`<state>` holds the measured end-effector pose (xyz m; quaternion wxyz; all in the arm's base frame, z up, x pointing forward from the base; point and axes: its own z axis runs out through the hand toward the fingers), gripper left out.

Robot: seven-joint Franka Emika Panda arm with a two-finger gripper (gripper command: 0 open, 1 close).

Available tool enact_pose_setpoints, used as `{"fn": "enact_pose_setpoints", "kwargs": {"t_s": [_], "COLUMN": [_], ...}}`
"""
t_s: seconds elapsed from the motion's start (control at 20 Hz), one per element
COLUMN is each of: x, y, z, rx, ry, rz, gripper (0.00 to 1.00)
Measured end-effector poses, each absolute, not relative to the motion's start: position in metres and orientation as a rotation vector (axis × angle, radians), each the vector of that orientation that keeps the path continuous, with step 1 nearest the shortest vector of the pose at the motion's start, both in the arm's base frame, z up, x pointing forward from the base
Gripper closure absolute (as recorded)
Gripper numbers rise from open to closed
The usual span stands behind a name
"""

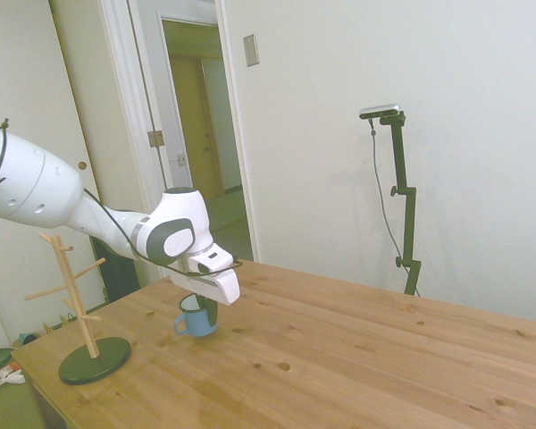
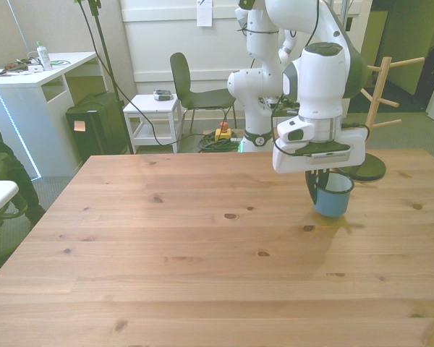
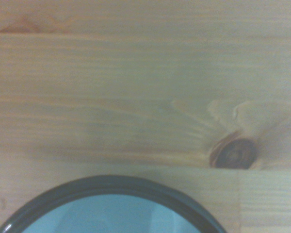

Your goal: Hang the mug

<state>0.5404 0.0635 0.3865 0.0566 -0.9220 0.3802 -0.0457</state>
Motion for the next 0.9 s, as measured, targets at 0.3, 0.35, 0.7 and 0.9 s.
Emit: {"fn": "enact_pose_setpoints", "kwargs": {"t_s": [0.3, 0.35, 0.7, 0.9], "x": [0.512, 0.507, 0.452, 0.420], "y": [0.095, 0.100, 0.118, 0.120], "z": [0.400, 0.405, 0.486, 0.533], "rx": [-2.760, -2.759, -2.741, -2.727], "ry": [1.117, 1.104, 1.023, 0.987], "rz": [-0.102, -0.105, -0.179, -0.236], "gripper": [1.00, 1.00, 1.00, 1.00]}}
